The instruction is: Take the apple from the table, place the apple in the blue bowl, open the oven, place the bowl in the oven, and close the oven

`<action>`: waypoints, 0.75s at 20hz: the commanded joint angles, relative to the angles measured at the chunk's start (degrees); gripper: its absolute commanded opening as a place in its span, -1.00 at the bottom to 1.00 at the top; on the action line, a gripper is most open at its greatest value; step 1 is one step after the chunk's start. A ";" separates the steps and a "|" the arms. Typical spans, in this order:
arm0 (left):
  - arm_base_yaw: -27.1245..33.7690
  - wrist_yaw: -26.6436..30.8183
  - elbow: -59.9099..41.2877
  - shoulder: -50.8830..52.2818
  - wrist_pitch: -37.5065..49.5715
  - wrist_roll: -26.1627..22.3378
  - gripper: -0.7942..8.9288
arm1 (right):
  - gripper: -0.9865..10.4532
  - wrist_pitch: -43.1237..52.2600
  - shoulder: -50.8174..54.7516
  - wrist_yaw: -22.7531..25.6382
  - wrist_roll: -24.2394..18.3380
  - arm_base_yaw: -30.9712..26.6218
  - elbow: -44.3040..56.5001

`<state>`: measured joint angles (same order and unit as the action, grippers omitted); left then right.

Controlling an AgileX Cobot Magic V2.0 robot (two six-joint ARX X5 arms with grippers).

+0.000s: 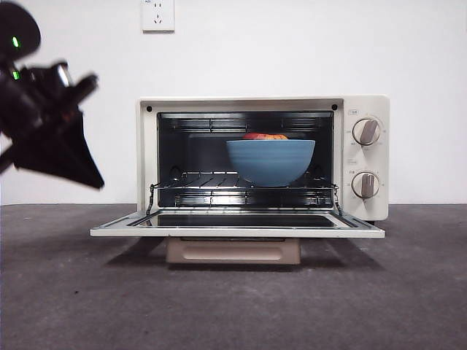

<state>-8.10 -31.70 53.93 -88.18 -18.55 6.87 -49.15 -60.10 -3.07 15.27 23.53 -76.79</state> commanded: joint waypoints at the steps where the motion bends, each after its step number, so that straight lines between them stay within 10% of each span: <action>1: -0.07 -0.42 0.22 -4.26 1.95 0.31 -0.82 | -0.43 -1.99 1.51 0.15 -2.36 0.33 -1.11; 15: -1.36 -11.89 0.22 -15.69 8.00 2.71 -0.82 | -0.43 -4.63 6.71 1.44 -3.28 0.33 -1.11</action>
<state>-8.80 -40.97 53.76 -102.83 -11.33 9.65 -53.98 -52.97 -1.80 12.91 23.53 -76.79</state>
